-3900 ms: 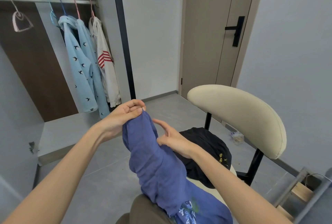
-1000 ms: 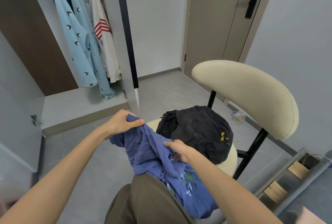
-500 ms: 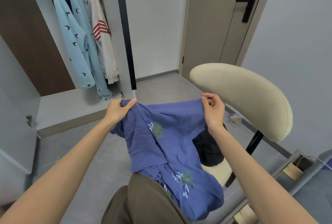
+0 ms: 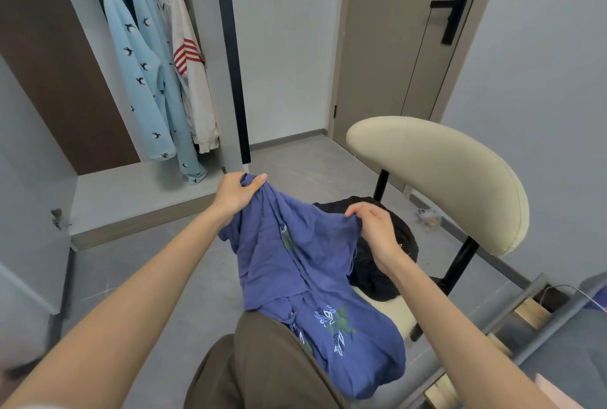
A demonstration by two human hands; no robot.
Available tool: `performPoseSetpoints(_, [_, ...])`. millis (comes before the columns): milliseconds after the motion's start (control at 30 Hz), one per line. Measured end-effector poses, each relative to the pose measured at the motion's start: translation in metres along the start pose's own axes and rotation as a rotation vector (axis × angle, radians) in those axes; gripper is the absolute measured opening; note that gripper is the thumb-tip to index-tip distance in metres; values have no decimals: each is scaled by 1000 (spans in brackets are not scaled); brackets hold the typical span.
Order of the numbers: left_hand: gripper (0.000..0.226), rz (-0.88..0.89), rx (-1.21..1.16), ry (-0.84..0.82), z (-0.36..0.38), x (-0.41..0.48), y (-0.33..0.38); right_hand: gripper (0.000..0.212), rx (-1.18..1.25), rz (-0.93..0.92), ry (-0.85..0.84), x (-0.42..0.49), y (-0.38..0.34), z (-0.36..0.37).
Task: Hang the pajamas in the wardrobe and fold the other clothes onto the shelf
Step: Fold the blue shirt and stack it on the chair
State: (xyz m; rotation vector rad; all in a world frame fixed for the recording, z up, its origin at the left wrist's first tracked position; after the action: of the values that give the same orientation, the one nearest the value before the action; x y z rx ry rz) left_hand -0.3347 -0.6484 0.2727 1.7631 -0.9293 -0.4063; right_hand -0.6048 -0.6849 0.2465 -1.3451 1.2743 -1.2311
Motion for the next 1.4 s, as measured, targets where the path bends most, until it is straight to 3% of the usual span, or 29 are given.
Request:
performPoseSetpoints(133, [35,-9,10,0,4,-2,7,42,-123,-66,-223,-29,12,24])
performPoseSetpoints(367, [32,0,58,-50,10,-9,7,26,-739,-253,-650,-59,64,57])
performPoseSetpoints(600, [39,26,53,-77,14,-21,4,37,-1036,-463,-493,-68,102,80])
performPoseSetpoints(767, [43,29,56,-79,13,-20,2,40,-1104,-560,-434,-75,109,101])
performPoseSetpoints(900, [39,19,44,-79,10,-18,1,37,-1143,-759,-281,-83,98,106])
performPoseSetpoints(1033, [42,3,30,-70,6,-15,-1,19,-986,-770,-171,-80,98,105])
performPoseSetpoints(1100, [38,-6,10,-53,2,-10,-3,7,-843,-616,-149,-65,99,95])
performPoseSetpoints(1167, [36,-10,-2,-16,-3,-6,-5,13,-600,-384,-103,-48,91,77])
performPoseSetpoints(1233, [36,-15,-28,32,-8,-1,-6,15,-323,-205,50,-28,70,52])
performPoseSetpoints(1300, [31,-28,-80,81,-10,2,-3,21,-140,-84,167,-6,44,27])
performPoseSetpoints(1400, [26,13,-115,112,-9,5,9,18,53,39,212,22,9,-2])
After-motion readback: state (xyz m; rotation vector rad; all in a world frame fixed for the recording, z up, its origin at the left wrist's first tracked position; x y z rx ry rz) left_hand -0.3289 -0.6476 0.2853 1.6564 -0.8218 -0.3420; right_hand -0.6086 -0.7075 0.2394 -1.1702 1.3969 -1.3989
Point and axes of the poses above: each hand's wrist, its own x-axis towards the middle knuckle, its own z-axis out of the palm, y = z × x, the point moved 4 cm from there along x, towards the middle knuckle, and after that the axes turned 11 degrees about y, right-handed, at the moved point
